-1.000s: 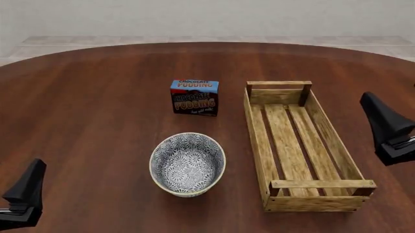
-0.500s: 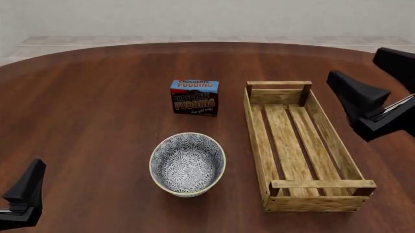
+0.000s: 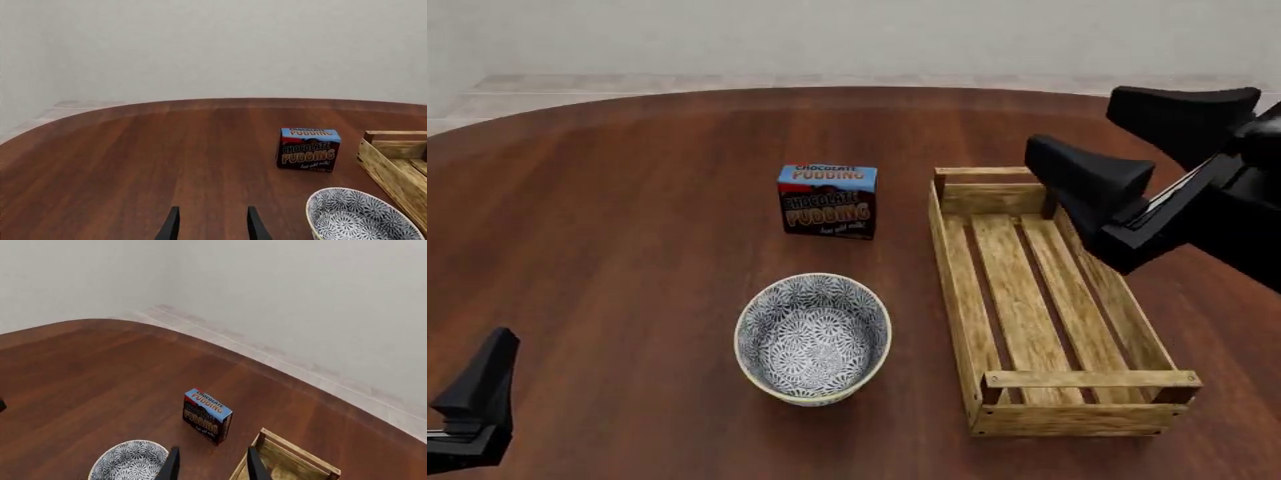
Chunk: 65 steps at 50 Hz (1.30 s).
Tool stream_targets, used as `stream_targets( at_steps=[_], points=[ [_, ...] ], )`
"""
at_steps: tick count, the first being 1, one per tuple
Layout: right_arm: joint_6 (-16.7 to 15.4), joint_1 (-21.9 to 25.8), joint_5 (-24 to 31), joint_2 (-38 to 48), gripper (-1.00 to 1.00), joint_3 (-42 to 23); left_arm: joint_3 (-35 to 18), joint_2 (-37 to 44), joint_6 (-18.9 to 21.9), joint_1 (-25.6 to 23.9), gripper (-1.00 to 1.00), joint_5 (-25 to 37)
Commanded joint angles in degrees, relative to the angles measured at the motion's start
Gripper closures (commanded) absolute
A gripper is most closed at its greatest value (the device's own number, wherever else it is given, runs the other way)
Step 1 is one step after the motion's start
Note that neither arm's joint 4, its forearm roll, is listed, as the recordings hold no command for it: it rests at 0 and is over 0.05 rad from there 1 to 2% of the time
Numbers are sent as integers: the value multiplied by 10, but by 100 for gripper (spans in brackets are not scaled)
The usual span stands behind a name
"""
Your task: Pick up the bowl on the left and put it in the tray.
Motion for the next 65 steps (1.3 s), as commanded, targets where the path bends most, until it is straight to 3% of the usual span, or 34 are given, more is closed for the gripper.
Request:
stream_targets(
  at_steps=[1,20,26,46,65],
  points=[
    [1,30,2,30,-100,-19,0,0,-1,2,-100,1],
    [36,83,-15,92,-100,-27,0,0,1,7,-100,-2],
    [28,88,-26,112,-100,-27,0,0,2,9,-100,-2],
    [49,133,-46,196,-100,-37,0,0,2,11,-100,-1],
    [95,188,-42,261,-100,-59,0,0,3,12,-100,0]
  ],
)
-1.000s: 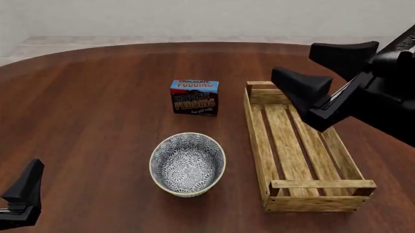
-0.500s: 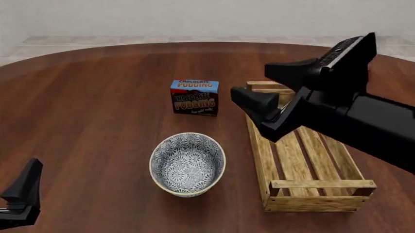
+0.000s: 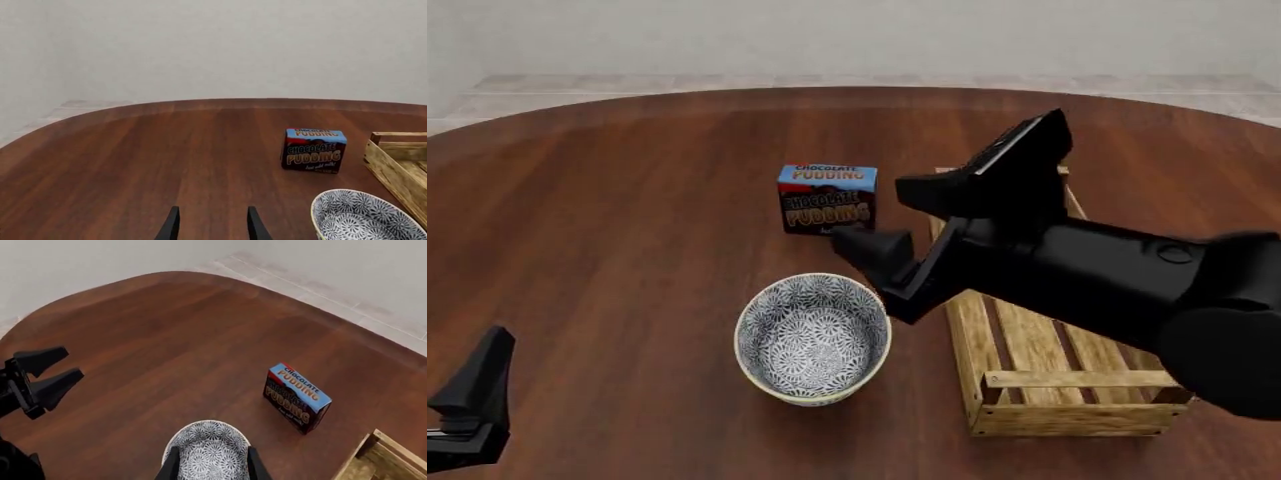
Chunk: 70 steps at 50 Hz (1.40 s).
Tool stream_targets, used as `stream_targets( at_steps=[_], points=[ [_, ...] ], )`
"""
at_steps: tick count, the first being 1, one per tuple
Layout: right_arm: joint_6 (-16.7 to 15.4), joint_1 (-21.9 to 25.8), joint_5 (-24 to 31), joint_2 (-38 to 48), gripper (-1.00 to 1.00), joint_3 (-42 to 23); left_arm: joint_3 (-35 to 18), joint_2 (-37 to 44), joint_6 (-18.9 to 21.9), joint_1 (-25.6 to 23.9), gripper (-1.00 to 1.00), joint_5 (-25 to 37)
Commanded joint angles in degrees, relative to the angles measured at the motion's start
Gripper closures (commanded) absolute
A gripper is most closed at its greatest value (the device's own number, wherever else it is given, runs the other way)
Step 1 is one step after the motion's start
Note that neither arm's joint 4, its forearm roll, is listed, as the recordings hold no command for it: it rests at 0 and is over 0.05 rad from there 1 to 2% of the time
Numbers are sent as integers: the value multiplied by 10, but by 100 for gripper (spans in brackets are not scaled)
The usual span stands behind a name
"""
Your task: Pick up the bowl on the left and put it in the tray.
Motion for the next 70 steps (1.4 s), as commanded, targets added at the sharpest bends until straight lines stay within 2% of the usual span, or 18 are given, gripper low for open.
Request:
stream_targets(
  at_steps=[1,3,6,18,30,70],
  points=[
    [22,29,2,35,-100,-11,0,0,0,1,-100,1],
    [32,41,3,39,-100,-13,0,0,-1,0,-100,1],
    [15,31,-1,51,-100,-13,0,0,0,0,-100,2],
    [25,46,-15,86,-100,-15,0,0,-2,-3,-100,2],
    [56,53,-41,126,-100,-8,0,0,0,1,-100,4],
    [97,81,-89,237,-100,-7,0,0,-1,1,-100,1]
  ],
)
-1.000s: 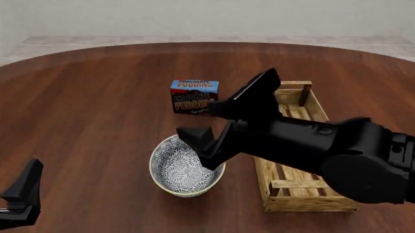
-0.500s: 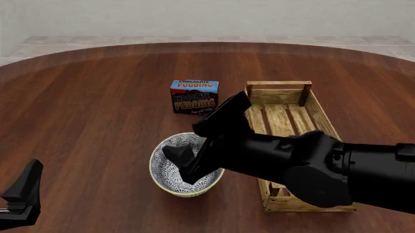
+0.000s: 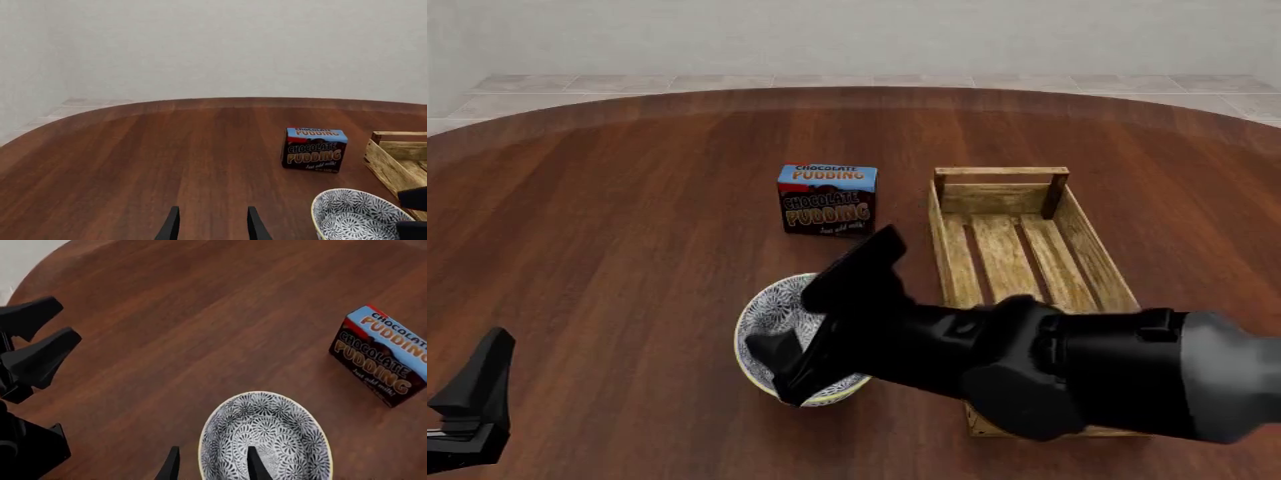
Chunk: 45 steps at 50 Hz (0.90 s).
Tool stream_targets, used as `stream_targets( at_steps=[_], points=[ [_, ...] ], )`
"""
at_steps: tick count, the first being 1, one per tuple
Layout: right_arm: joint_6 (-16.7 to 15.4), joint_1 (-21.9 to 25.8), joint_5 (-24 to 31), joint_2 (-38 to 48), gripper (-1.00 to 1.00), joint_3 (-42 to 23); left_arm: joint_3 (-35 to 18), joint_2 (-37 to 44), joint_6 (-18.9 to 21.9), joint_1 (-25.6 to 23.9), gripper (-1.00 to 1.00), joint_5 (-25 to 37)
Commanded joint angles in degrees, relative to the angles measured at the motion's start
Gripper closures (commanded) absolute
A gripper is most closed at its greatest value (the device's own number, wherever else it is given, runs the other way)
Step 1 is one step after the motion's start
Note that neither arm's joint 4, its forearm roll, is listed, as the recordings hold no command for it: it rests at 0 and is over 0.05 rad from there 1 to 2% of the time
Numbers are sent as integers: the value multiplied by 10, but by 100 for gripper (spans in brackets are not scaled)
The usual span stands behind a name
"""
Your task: Pick up the bowl on the left and put it in the tray.
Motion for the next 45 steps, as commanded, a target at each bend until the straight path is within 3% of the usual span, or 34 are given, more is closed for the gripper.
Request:
stream_targets(
  at_steps=[1,45],
  points=[
    [14,5,-15,22,-100,6,0,0,-1,0,-100,-3],
    [59,13,-78,114,-100,19,0,0,0,-3,-100,0]
  ],
)
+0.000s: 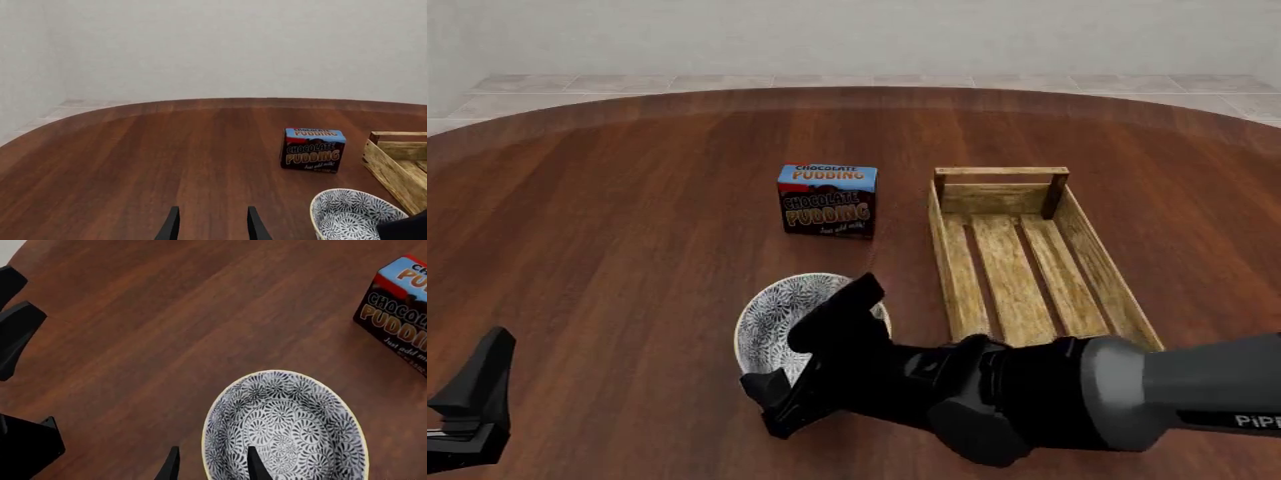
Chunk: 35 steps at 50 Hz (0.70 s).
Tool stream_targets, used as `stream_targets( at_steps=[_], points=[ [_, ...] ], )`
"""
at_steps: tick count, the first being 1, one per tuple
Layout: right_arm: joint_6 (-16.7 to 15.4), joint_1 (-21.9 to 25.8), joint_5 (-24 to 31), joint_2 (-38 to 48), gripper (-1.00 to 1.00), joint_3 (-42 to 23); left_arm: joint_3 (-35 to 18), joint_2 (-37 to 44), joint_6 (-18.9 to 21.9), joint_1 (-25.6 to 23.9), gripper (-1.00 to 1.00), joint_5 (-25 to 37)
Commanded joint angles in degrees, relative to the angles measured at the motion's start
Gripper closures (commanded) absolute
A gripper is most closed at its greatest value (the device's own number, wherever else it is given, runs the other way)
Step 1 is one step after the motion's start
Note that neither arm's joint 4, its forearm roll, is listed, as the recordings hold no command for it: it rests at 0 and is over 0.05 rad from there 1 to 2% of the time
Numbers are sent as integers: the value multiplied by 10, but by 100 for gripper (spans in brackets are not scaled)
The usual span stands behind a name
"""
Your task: Pick up the bowl on the left and put it in the tray.
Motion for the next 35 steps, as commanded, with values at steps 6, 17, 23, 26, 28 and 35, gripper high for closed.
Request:
stream_targets(
  at_steps=[6,17,23,26,28,35],
  points=[
    [19,0,-20,42,-100,-2,0,0,0,0,-100,0],
    [25,6,-23,61,-100,-6,0,0,0,0,-100,-1],
    [23,5,-20,64,-100,-9,0,0,-1,1,-100,0],
    [22,5,-18,62,-100,-8,0,0,0,1,-100,-2],
    [19,1,-18,62,-100,-9,0,0,-1,1,-100,-1],
    [23,1,-19,66,-100,-10,0,0,-1,2,-100,0]
  ],
)
